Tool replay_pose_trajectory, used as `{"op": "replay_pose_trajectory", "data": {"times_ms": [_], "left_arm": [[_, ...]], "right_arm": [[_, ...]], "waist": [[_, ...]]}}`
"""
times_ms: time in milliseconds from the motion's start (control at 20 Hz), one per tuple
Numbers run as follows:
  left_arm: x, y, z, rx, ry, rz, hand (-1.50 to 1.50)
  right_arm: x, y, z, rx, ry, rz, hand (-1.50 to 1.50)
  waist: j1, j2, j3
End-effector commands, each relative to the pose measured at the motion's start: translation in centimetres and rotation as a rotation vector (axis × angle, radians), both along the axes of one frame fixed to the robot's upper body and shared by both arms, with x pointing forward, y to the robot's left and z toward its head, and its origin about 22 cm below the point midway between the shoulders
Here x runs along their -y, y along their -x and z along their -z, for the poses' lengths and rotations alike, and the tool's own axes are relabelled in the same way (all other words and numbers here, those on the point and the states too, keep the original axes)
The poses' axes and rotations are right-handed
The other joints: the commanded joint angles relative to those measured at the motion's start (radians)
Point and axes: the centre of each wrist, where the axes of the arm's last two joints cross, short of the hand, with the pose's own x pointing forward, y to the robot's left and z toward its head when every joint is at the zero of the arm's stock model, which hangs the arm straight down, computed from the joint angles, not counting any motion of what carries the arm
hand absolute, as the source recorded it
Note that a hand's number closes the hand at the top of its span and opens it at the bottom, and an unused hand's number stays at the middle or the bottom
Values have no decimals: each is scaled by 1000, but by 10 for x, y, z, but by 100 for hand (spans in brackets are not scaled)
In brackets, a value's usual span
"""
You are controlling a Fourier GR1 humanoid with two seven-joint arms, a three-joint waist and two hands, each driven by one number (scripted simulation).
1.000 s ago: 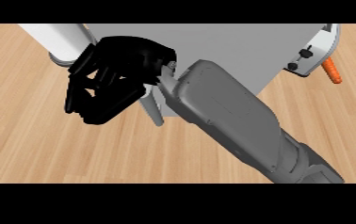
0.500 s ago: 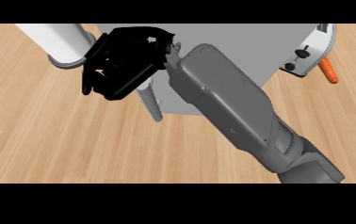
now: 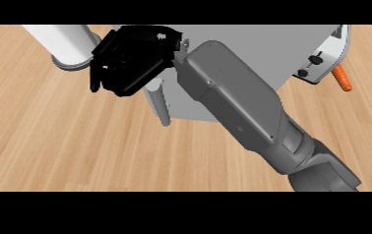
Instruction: Pick up the wine, place it into the cabinet and close the cabinet
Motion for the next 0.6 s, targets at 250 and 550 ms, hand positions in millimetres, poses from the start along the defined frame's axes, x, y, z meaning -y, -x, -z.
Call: {"op": "replay_pose_trajectory", "data": {"times_ms": [250,550], "left_arm": [[0,-1,-1,44,8,11,-150],[5,-12,-12,28,-24,62,-150]], "right_arm": [[80,-44,-5,40,-98,431,150],[68,-43,-4,64,-134,479,150]], "waist": [[-34,32,20],[-47,36,22]]}}
